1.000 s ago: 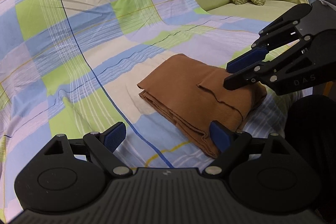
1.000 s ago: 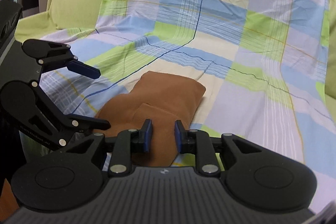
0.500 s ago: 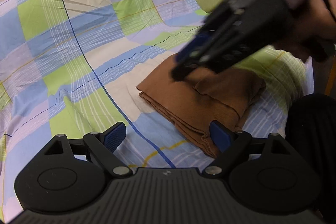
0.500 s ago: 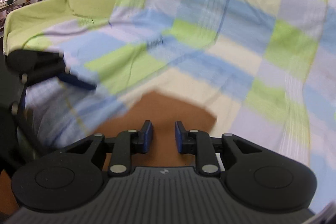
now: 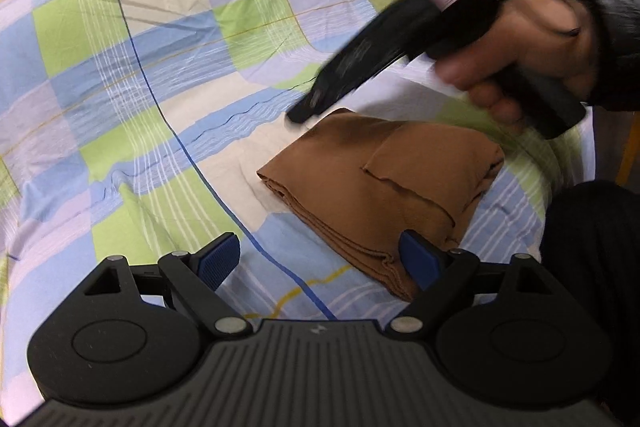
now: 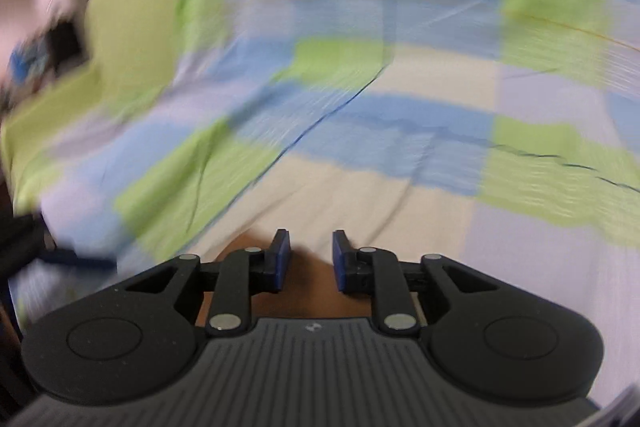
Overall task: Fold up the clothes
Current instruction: 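Grasp the folded brown cloth with the right gripper and lift it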
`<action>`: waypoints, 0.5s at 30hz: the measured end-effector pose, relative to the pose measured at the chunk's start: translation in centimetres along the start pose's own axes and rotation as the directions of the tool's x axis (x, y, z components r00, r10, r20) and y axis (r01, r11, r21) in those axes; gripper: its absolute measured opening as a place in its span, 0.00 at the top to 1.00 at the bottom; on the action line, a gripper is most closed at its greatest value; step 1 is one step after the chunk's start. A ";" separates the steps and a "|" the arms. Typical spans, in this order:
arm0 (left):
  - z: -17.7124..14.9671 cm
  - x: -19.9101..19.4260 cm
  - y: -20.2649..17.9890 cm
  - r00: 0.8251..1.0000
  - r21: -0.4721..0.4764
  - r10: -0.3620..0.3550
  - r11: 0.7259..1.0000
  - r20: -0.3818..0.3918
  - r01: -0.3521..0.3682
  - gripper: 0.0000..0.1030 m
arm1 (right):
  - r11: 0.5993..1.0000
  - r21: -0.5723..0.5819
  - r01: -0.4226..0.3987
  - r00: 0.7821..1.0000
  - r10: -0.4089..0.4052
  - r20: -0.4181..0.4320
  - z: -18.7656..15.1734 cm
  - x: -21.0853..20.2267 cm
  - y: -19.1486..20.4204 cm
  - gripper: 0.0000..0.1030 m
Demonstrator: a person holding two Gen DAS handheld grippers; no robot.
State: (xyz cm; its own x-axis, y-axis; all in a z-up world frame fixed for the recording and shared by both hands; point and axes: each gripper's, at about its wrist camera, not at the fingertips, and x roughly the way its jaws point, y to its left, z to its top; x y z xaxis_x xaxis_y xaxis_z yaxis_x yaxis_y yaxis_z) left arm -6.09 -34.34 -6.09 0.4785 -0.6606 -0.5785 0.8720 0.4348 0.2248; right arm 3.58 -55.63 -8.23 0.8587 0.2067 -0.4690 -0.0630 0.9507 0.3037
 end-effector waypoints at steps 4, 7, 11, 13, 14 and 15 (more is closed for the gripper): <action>1.0 -0.9 1.1 0.999 -0.034 -0.027 0.999 0.026 0.028 0.14 | 0.999 0.051 0.002 0.997 -0.006 0.073 -1.5 -5.0 0.1 0.80; 2.5 -0.9 1.7 0.998 -0.013 -0.030 0.999 0.053 0.031 0.14 | 0.998 0.049 0.050 0.994 -0.054 0.097 -4.1 -8.9 1.4 0.80; 5.8 1.4 2.4 0.994 0.055 -0.078 0.996 0.075 0.074 0.14 | 0.985 0.164 0.053 0.989 -0.074 0.127 -8.0 -12.3 2.8 0.80; 7.2 3.0 2.7 0.990 0.070 -0.128 0.990 0.065 0.123 0.14 | 0.979 0.187 0.077 0.988 -0.100 0.120 -9.2 -13.3 3.6 0.80; 7.6 3.8 2.8 0.987 0.077 -0.150 0.986 0.049 0.146 0.14 | 0.978 0.185 0.101 0.986 -0.123 0.115 -9.8 -13.6 4.3 0.80; 8.2 4.9 2.9 0.984 0.085 -0.175 0.981 0.026 0.173 0.14 | 0.979 0.156 0.129 0.984 -0.146 0.106 -10.4 -13.7 5.0 0.80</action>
State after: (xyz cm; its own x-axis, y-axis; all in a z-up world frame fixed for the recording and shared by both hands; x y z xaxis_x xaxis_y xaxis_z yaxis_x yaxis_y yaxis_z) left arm -0.37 -41.27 -1.84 0.3208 -0.7422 -0.5884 0.9471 0.2607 0.1874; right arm -13.78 -51.35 -8.91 0.9076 0.0400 -0.4178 0.1281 0.9216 0.3665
